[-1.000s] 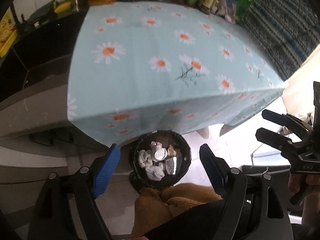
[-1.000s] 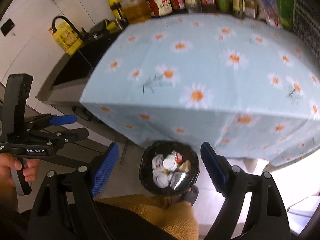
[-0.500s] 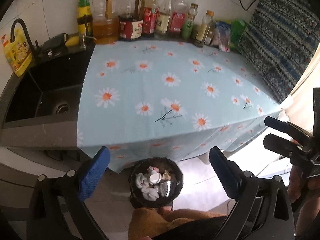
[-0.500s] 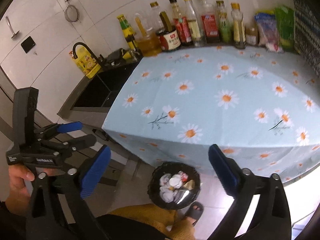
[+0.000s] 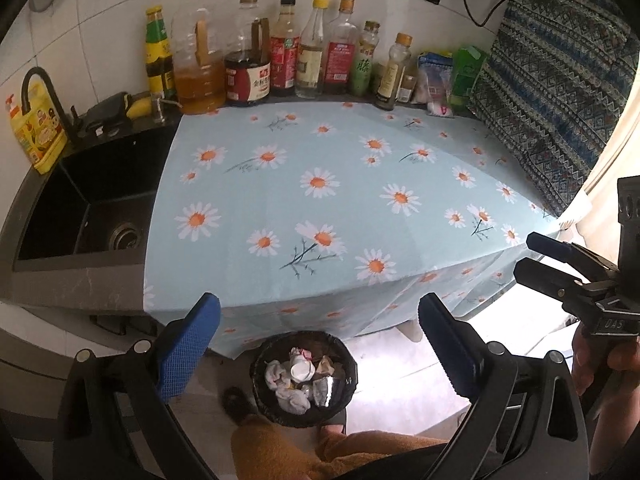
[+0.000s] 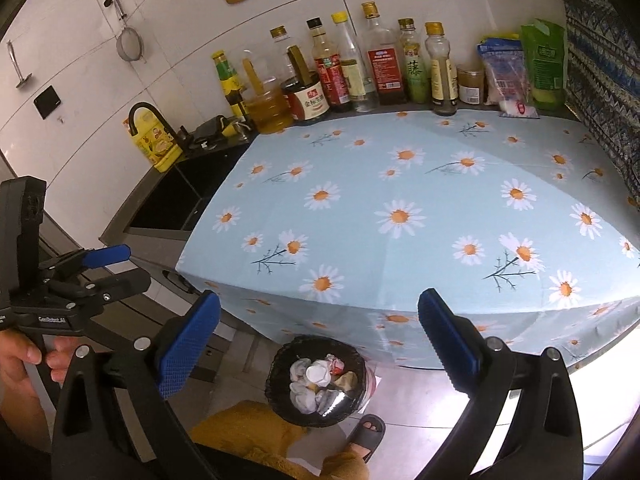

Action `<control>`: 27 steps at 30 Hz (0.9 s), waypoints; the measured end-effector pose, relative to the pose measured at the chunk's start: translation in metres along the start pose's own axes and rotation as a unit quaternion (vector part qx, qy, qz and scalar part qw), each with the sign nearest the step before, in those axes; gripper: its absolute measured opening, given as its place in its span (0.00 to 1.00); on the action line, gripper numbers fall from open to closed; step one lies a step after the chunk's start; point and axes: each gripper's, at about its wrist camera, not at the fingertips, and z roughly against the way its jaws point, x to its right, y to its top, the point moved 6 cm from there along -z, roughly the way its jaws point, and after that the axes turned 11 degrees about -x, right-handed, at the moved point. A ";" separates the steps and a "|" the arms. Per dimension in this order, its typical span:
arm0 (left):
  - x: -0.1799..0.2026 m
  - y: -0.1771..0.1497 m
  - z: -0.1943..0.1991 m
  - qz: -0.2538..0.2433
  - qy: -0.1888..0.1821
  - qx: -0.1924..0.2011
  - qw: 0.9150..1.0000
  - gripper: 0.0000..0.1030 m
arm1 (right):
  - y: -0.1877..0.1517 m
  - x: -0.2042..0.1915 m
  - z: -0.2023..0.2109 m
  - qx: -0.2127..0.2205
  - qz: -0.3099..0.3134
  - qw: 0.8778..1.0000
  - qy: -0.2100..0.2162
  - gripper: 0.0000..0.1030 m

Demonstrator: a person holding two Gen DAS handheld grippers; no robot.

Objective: Collect trash

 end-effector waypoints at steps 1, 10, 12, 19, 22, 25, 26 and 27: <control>0.001 0.001 0.000 -0.002 -0.001 0.003 1.000 0.93 | 0.001 0.001 0.001 0.001 0.000 1.000 -0.001 0.95; 0.004 0.006 0.000 -0.017 -0.005 0.007 1.000 0.93 | 0.009 -0.005 0.002 0.013 0.004 1.000 -0.009 0.95; 0.003 0.006 0.001 -0.017 -0.009 0.008 1.000 0.93 | 0.010 -0.006 0.001 0.013 0.005 1.000 -0.009 0.95; -0.005 0.007 0.000 -0.012 -0.012 0.005 1.000 0.93 | 0.012 -0.014 -0.002 0.010 0.011 1.000 -0.011 0.95; -0.006 0.008 0.001 -0.010 -0.017 0.005 1.000 0.93 | 0.012 -0.016 -0.002 0.011 0.011 1.000 -0.009 0.95; -0.007 0.007 0.002 -0.013 -0.016 0.006 1.000 0.93 | 0.013 -0.018 -0.003 0.009 0.010 1.000 -0.009 0.95; -0.007 0.007 0.003 -0.013 -0.016 0.006 1.000 0.93 | 0.013 -0.019 -0.003 0.008 0.011 1.000 -0.009 0.95; -0.008 0.007 0.003 -0.012 -0.015 0.007 1.000 0.93 | 0.013 -0.019 -0.003 0.007 0.012 1.000 -0.009 0.95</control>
